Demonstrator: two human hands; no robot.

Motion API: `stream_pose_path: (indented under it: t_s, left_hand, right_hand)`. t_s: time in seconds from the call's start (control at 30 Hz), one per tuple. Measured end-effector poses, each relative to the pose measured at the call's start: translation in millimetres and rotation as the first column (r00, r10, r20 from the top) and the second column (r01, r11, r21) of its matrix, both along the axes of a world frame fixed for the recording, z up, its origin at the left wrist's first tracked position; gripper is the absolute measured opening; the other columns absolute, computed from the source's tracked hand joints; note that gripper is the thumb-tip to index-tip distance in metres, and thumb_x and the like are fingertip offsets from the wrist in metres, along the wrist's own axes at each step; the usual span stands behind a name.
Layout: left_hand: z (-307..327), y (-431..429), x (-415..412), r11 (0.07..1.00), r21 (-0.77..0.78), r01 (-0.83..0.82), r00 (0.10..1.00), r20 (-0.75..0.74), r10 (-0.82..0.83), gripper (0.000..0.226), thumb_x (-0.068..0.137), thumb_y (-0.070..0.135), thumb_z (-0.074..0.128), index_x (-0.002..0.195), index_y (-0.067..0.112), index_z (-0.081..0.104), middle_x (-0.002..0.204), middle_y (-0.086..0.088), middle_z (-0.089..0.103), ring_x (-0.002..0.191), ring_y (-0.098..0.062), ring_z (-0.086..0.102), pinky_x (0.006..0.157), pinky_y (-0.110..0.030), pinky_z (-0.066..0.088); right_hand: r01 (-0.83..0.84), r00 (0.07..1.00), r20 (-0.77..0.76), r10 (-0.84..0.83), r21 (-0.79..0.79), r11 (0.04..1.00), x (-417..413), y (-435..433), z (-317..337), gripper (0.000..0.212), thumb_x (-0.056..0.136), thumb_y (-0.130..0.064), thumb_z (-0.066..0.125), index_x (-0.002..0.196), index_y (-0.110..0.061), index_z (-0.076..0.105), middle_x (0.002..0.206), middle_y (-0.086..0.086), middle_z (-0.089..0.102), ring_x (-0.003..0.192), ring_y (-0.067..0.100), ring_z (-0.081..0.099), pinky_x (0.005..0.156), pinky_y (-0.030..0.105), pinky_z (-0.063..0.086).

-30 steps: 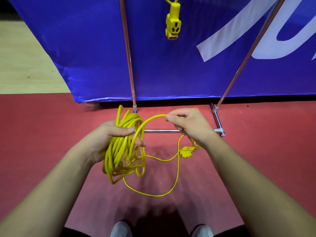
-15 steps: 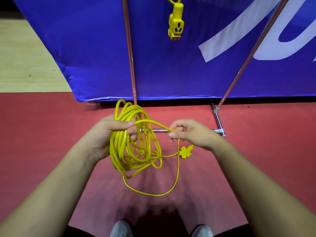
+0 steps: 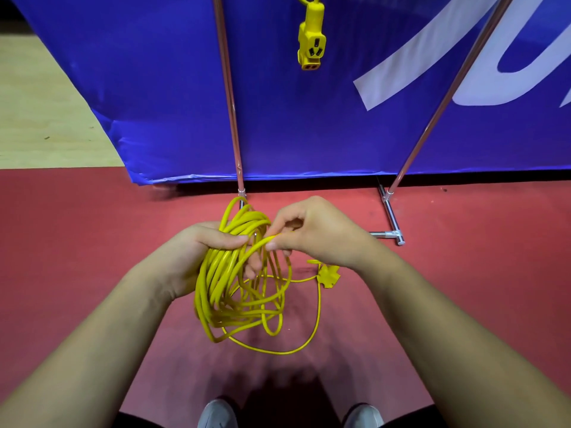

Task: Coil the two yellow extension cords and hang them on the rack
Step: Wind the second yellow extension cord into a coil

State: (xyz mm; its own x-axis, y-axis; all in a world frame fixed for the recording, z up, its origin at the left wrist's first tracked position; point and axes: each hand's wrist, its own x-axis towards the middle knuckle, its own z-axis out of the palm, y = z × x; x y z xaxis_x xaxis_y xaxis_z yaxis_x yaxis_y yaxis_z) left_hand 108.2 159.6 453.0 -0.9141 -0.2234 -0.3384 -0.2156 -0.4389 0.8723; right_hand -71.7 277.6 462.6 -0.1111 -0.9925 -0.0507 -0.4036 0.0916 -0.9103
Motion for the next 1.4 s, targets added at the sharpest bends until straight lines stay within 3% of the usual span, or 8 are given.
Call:
stream_pose_path:
  t_s: [0.13, 0.27, 0.4, 0.53, 0.7, 0.83, 1.07, 1.4]
  left_hand:
    - [2, 3, -2, 1.000, 0.018, -0.007, 0.995, -0.102, 0.009, 0.022, 0.069, 0.021, 0.075, 0.076, 0.007, 0.059, 0.062, -0.007, 0.049, 0.058, -0.024, 0.051, 0.061, -0.032, 0.046]
    - [3, -7, 2, 0.992, 0.098, -0.081, 0.991, -0.101, 0.091, 0.027, 0.063, 0.021, 0.080, 0.076, 0.009, 0.059, 0.062, -0.007, 0.049, 0.059, -0.023, 0.051, 0.059, -0.032, 0.046]
    - [-1, -7, 6, 0.999, -0.041, -0.012, 0.999, 0.043, 0.014, 0.042, 0.054, 0.029, 0.084, 0.074, -0.004, 0.066, 0.070, -0.021, 0.063, 0.064, -0.031, 0.063, 0.061, -0.034, 0.054]
    - [-5, 0, 3, 0.998, -0.069, 0.001, 0.997, 0.080, 0.005, 0.040, 0.066, 0.026, 0.076, 0.082, -0.009, 0.070, 0.084, -0.029, 0.068, 0.074, -0.035, 0.065, 0.070, -0.036, 0.055]
    - [-3, 0, 1, 0.999, 0.044, -0.009, 0.999, -0.051, 0.011, 0.047, 0.066, 0.028, 0.080, 0.096, 0.000, 0.057, 0.061, -0.010, 0.049, 0.058, -0.027, 0.051, 0.060, -0.033, 0.046]
    - [5, -4, 3, 0.993, 0.110, -0.052, 0.981, -0.181, 0.072, 0.028, 0.071, 0.022, 0.074, 0.087, 0.006, 0.056, 0.057, -0.004, 0.041, 0.053, -0.023, 0.043, 0.060, -0.032, 0.044]
    - [5, -6, 10, 0.999, 0.050, -0.007, 1.000, -0.009, 0.007, 0.040, 0.056, 0.026, 0.085, 0.080, 0.002, 0.064, 0.058, -0.014, 0.053, 0.056, -0.030, 0.057, 0.055, -0.031, 0.050]
    - [0, 0, 7, 0.997, -0.067, 0.037, 0.999, 0.020, -0.036, 0.040, 0.059, 0.041, 0.084, 0.070, 0.008, 0.065, 0.060, -0.011, 0.055, 0.057, -0.027, 0.055, 0.058, -0.035, 0.046]
  right_hand:
    - [-0.023, 1.000, 0.009, 0.023, 0.045, 0.999, -11, 5, -5, 0.005, 0.085, -0.007, 0.071, 0.089, -0.004, 0.068, 0.060, -0.005, 0.061, 0.057, 0.009, 0.055, 0.054, 0.023, 0.046]
    - [0.011, 1.000, -0.022, -0.007, 0.178, 0.984, -37, 20, -28, 0.006, 0.092, -0.020, 0.064, 0.092, -0.014, 0.068, 0.073, 0.003, 0.069, 0.067, 0.031, 0.052, 0.062, 0.052, 0.043]
    - [0.191, 0.965, 0.165, -0.202, 0.082, 0.978, -35, 16, -27, 0.005, 0.088, -0.010, 0.068, 0.090, -0.009, 0.063, 0.060, 0.007, 0.059, 0.052, 0.018, 0.048, 0.051, 0.027, 0.037]
    - [0.111, 0.986, 0.128, -0.106, -0.028, 0.993, -17, 6, -7, 0.007, 0.083, -0.004, 0.072, 0.085, 0.002, 0.068, 0.056, 0.008, 0.057, 0.051, 0.010, 0.046, 0.050, 0.016, 0.035]
    - [0.051, 0.990, 0.136, -0.035, -0.113, 0.992, 6, -2, -4, 0.013, 0.083, -0.004, 0.073, 0.085, 0.007, 0.065, 0.058, 0.007, 0.055, 0.053, 0.008, 0.051, 0.054, 0.017, 0.041]
    - [-0.103, 0.994, -0.020, 0.107, 0.138, 0.985, -29, 9, -26, 0.016, 0.090, -0.016, 0.068, 0.087, -0.002, 0.062, 0.070, 0.005, 0.056, 0.067, 0.013, 0.048, 0.067, 0.032, 0.040]
    - [0.268, 0.923, 0.268, -0.278, 0.075, 0.961, -41, 12, -35, 0.006, 0.088, -0.007, 0.067, 0.087, -0.011, 0.063, 0.053, 0.000, 0.048, 0.046, 0.013, 0.041, 0.048, 0.025, 0.033]
    - [0.131, 0.991, -0.017, -0.133, -0.064, 0.989, -2, -1, -3, 0.006, 0.079, -0.008, 0.077, 0.079, -0.003, 0.073, 0.048, -0.014, 0.049, 0.049, -0.001, 0.040, 0.050, 0.013, 0.031]
